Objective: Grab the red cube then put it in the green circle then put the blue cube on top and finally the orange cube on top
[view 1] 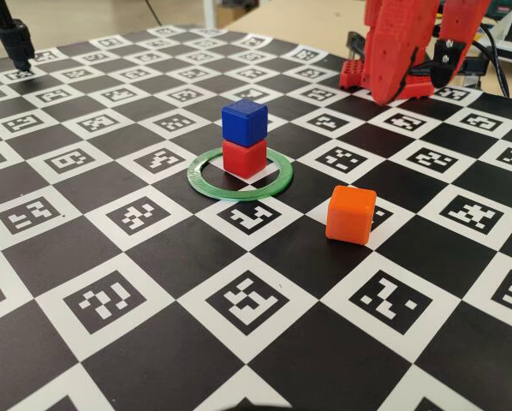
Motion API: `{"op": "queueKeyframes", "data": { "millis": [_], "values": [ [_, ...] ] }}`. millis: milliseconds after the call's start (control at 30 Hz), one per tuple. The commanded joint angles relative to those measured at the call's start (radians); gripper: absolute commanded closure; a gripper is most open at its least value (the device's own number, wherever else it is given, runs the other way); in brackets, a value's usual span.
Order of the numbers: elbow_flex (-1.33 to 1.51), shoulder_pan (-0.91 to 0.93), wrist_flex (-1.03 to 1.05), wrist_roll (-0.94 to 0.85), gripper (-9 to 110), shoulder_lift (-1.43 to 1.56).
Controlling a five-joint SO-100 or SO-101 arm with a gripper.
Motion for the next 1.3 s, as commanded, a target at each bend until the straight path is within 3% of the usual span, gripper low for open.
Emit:
{"op": "queueKeyframes", "data": {
  "millis": [0,633,1267],
  "values": [
    [0.014,0.006,-0.057,-0.012,63,0.023],
    [0.299,0.041,-0.354,-0.058,63,-0.005],
    [0.313,0.075,-0.405,-0.081,63,-0.049]
  ]
}}
